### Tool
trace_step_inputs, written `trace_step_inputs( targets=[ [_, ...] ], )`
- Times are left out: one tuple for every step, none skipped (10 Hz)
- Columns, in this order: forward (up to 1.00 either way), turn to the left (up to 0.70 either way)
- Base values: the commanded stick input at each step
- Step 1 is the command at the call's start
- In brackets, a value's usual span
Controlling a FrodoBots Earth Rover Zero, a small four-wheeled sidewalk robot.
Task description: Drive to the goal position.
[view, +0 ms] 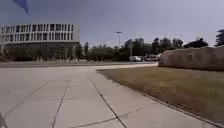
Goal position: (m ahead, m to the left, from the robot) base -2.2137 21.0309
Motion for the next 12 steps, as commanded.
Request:
trace_step_inputs(
  targets=[
    [0.00,1.00],
    [0.00,1.00],
    [0.00,1.00],
    [0.00,1.00],
    [0.00,1.00],
    [0.00,1.00],
    [0.00,1.00],
    [0.00,1.00],
    [0.00,1.00],
    [0.00,1.00],
    [0.00,1.00],
    [0.00,1.00]
  ],
)
